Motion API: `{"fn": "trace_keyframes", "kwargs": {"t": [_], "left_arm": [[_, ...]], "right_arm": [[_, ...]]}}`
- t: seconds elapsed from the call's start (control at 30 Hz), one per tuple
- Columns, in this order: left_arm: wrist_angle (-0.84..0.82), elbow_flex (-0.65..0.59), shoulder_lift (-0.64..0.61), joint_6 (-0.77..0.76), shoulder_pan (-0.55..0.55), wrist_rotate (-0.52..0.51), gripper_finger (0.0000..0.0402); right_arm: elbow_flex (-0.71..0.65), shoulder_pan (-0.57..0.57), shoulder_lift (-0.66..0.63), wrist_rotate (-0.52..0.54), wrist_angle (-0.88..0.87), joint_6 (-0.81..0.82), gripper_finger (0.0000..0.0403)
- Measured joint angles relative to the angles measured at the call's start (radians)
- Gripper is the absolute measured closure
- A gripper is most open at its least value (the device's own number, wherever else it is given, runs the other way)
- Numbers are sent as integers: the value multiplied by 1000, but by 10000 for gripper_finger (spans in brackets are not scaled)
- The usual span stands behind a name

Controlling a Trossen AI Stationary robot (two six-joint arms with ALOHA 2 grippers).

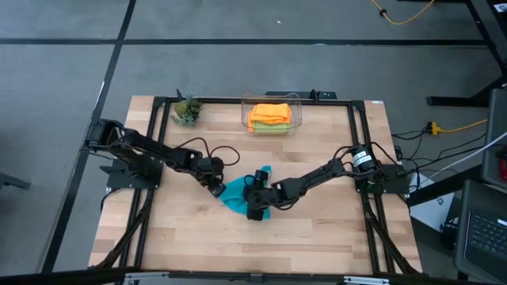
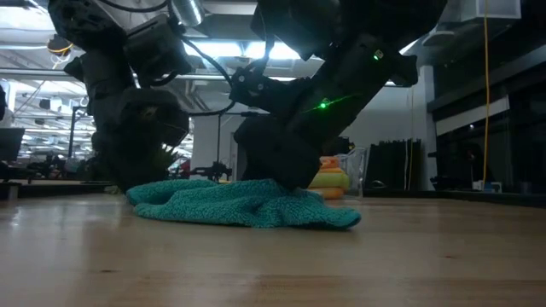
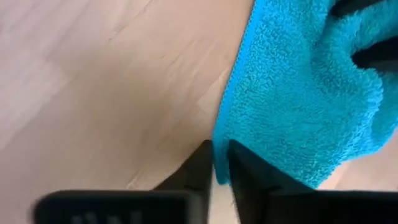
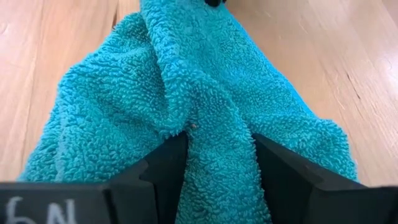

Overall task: Fold microfiber towels
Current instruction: Fold the blue microfiber cloth

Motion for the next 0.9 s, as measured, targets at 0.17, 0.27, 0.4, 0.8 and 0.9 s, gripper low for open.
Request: {"fn": "trace_keyframes", "kwargs": {"t": [0.17,0.27,0.4,0.8,0.9], "left_arm": [[9,0,0,23,-27,-56,397],[6,6,1,30,-52,-84,400],[5,44,4,60,-105,-82,401],[-182,282,2,482,-321,-284,401],[-190,315,1,655,-379,-368,401]], "right_arm": [[0,0,1,2,9,-1,217],[-1,-1,-18,-2,-8,22,217],[-7,0,-93,-10,-67,15,217],[-1,-35,-348,-198,-315,-67,217],[-2,-48,-346,-362,-286,-186,217]]}}
